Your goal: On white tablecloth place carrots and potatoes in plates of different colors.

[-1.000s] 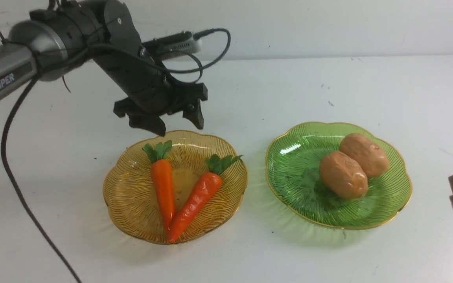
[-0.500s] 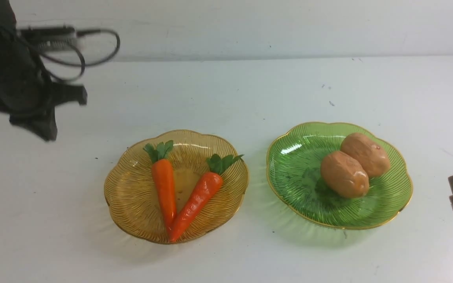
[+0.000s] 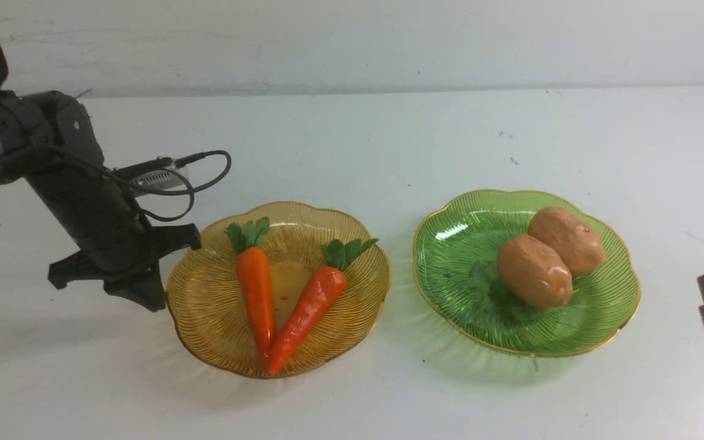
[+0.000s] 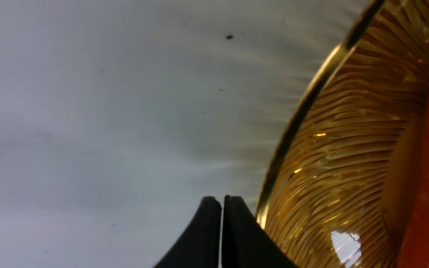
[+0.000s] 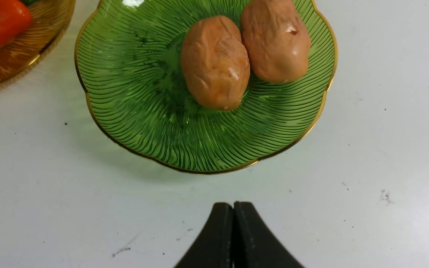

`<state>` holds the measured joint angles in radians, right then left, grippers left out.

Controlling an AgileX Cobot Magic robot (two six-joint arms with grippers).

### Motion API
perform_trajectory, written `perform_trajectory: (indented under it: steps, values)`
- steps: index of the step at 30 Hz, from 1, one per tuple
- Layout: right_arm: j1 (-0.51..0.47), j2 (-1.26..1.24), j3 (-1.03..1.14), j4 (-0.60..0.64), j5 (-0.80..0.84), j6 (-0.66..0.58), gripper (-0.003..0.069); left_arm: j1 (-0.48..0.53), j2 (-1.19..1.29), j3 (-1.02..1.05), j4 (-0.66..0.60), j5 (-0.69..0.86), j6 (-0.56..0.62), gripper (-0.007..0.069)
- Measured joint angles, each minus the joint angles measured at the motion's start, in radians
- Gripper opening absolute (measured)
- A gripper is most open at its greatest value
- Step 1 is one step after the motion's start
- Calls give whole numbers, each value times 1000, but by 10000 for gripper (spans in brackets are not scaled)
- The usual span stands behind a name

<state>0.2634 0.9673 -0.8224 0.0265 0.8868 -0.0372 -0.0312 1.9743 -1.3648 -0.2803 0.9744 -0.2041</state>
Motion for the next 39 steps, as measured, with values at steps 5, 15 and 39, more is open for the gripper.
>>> perform_trajectory:
  steps: [5,15,39]
  values:
    - [0,0,0,0,0,0,-15,-2,5,-7,-11,-16,0,-3]
    - [0,-7,-36,-14,27,1,-15,-2,-70,-147,66,56,0,-3]
    - [0,-807,490,-183,-705,179,-15,-2,-196,-191,115,120,29,-3]
